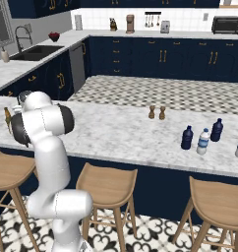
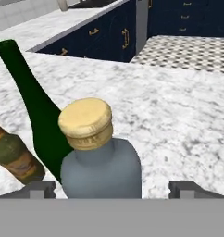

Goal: Move the plastic bottles in the middle to the plastics group, and the glass bottles in the middle to the glass group.

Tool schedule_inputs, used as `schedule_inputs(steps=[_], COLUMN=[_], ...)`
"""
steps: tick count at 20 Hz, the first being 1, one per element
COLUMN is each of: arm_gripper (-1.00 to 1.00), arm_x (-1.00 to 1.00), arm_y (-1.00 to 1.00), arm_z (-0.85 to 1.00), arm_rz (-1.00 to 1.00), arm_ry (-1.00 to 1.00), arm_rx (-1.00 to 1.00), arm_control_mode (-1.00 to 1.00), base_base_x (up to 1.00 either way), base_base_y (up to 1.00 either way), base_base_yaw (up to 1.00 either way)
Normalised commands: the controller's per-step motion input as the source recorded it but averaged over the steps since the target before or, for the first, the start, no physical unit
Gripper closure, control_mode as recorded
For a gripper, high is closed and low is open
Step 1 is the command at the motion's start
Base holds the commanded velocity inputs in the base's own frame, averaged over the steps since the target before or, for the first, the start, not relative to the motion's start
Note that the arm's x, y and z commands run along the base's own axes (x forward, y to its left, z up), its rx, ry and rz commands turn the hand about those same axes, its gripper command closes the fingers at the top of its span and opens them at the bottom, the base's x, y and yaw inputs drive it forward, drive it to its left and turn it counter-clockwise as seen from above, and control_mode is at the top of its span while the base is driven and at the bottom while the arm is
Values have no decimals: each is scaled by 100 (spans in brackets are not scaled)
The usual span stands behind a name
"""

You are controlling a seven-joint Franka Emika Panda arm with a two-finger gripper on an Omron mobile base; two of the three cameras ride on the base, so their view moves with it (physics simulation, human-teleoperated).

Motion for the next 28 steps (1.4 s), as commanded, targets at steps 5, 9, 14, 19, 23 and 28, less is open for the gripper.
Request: schedule_inputs(steps=[5,9,14,19,23,28], arm_gripper=[-100,-100,-100,-100,-100,-100], arm_x=[-1,-6,-3,-10,-19,-38], arm_y=[-3,-19,-51,-90,-100,-100], arm_z=[41,42,40,15,12,7], arm_rz=[0,-1,-11,-14,-10,-2], arm_ry=[1,2,10,5,3,2], arm_rx=[8,2,-3,-5,-1,-1], arm_control_mode=[-100,-100,-100,-100,-100,-100], base_base_x=[0,0,0,0,0,0], base_base_y=[0,0,0,0,0,0], base_base_yaw=[0,0,0,0,0,0])
